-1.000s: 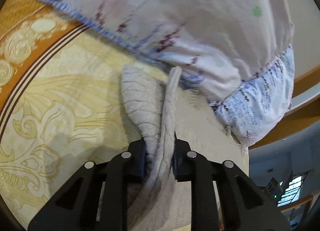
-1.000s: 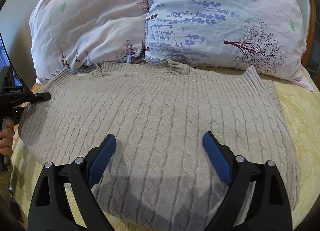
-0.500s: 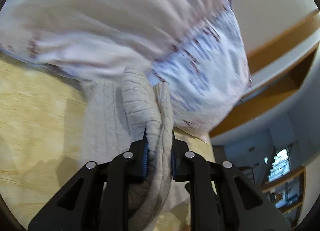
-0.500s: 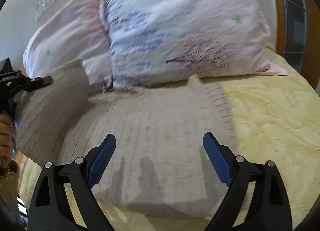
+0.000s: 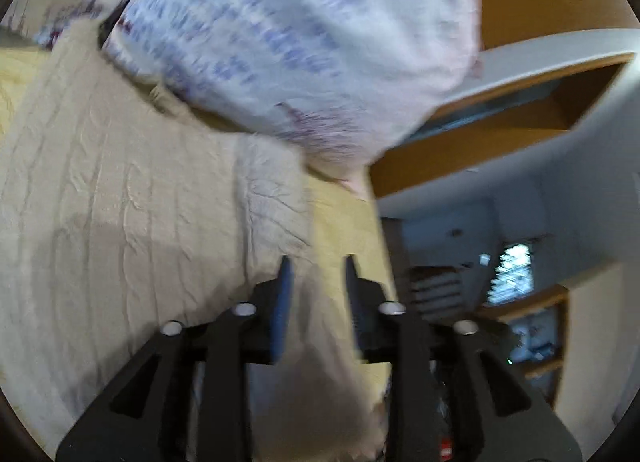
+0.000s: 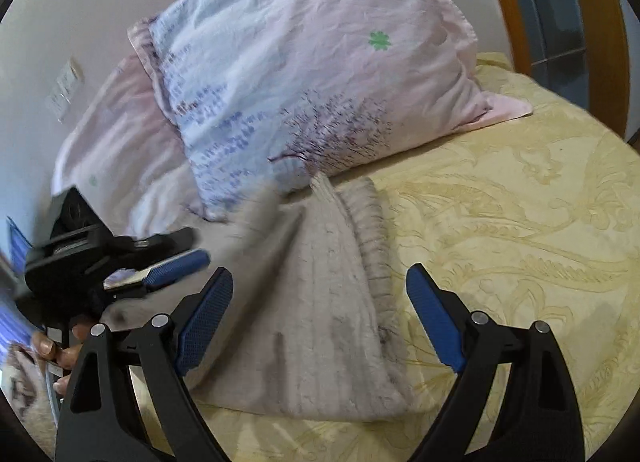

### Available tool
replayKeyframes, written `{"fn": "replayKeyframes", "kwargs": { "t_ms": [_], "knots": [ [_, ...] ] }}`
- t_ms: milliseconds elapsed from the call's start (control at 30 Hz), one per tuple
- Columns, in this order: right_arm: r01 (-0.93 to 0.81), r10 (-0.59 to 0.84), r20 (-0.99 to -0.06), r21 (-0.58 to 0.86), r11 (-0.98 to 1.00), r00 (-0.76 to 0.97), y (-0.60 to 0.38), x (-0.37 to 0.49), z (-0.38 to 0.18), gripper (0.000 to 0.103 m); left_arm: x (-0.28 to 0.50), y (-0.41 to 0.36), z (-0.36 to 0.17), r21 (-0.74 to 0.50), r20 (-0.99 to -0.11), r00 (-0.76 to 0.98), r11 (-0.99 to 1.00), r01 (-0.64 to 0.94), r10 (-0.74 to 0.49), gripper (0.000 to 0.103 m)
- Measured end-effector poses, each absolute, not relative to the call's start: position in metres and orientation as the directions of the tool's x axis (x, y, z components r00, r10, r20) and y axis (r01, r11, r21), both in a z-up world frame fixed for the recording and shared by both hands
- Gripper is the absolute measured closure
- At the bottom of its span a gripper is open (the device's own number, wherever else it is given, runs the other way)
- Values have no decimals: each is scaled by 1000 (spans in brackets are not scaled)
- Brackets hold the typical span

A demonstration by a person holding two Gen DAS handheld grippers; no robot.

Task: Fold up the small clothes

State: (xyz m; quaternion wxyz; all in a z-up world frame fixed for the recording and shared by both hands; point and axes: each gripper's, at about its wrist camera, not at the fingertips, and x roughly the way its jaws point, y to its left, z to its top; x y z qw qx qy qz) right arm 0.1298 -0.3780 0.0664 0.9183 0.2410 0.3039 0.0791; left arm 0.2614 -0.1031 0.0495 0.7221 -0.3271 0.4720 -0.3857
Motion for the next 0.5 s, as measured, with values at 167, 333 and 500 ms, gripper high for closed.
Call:
{"fn": "replayKeyframes", "kwargs": {
  "t_ms": [167, 333, 500],
  "knots": [
    [-100, 501, -464, 653, 750, 730, -381, 148, 73, 13, 239, -43, 81, -703, -486, 466, 647, 294, -739, 34],
    [-48, 574, -558, 690, 722, 600, -365, 182, 55, 30, 248, -7, 54, -641, -606, 499, 752, 154, -619, 32],
    [-22, 612, -599, 705, 709, 516, -352, 200, 37, 40, 259, -7, 25, -647, -653, 435, 755, 106, -620, 29]
  ]
}}
